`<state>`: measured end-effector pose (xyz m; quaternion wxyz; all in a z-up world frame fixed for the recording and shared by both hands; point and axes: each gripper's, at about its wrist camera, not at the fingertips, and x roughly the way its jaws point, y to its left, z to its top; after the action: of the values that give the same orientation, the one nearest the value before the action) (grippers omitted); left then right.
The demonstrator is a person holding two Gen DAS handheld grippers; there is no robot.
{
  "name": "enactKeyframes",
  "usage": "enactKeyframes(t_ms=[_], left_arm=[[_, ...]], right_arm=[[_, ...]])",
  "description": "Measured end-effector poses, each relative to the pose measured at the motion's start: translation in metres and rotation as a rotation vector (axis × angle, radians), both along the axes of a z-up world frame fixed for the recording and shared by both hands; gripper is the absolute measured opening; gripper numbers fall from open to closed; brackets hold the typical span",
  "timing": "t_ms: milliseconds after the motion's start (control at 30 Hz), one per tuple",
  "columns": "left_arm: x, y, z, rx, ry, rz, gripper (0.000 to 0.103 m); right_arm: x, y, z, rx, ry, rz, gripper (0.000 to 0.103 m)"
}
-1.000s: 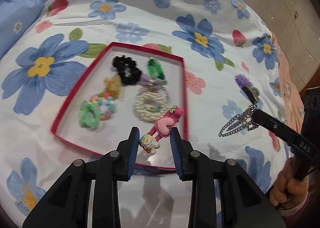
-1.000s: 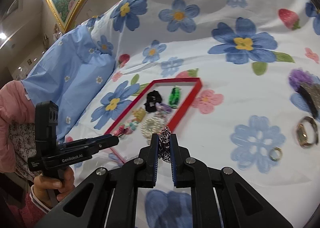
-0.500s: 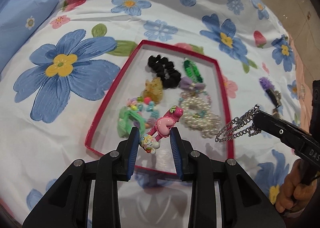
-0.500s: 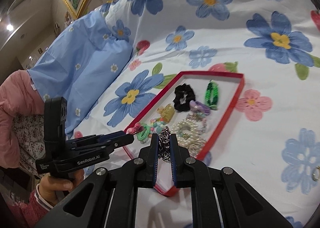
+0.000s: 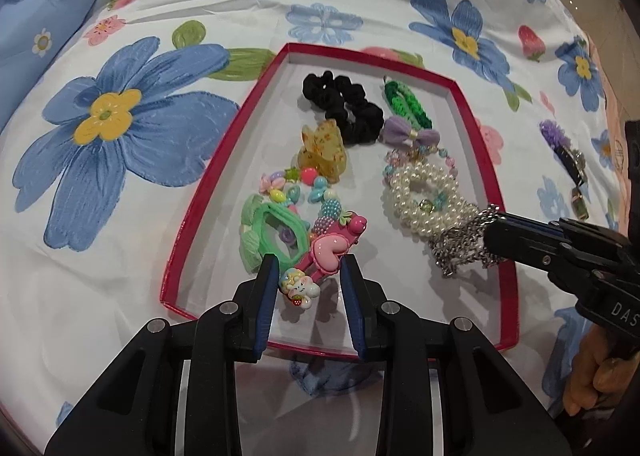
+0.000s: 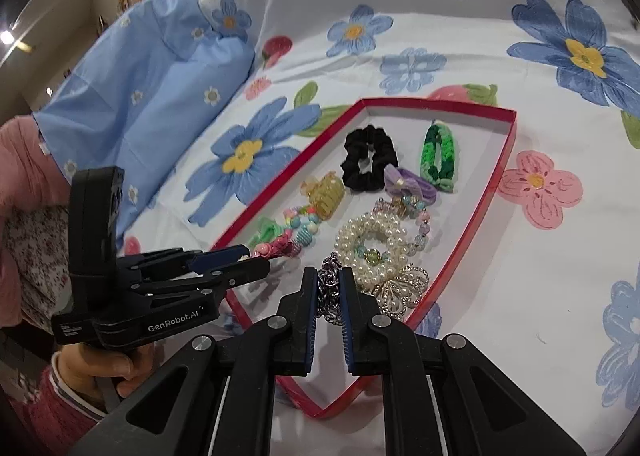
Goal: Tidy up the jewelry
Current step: 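Open both tools to release the charm and chain in the tray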
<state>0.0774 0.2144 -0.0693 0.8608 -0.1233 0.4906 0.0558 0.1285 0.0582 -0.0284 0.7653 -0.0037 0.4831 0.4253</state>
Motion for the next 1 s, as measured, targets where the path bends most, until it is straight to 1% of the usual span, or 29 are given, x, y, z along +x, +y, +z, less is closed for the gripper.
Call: enactKeyframes(t_ms=[267,467,633,800,1000], left_arm=[[0.004,-0.001,-0.009,0.0,0.033,-0.011,0.03],[0.006,-0.001,-0.011,0.002,0.04,-0.014,0.03],[0.007,-0.003,-0.012,0.008,0.044,-0.015,0.03],[0.007,-0.002,-0.012,0.009,0.045,-0.012,0.03],[0.008,-0.001,-0.013,0.013,0.043,-0.004,0.03]], right_arm=[[0.001,0.012,-0.014,-0.089,0.004,0.029,0.01],[0.005,0.016,-0.024,-0.148,0.016,0.049,0.011],[0.005,0.016,-0.024,-0.158,0.017,0.058,0.013],[0.005,0.017,-0.024,-0.166,0.013,0.06,0.013],[0.004,0.014,-0.02,-0.145,0.007,0.049,0.015]])
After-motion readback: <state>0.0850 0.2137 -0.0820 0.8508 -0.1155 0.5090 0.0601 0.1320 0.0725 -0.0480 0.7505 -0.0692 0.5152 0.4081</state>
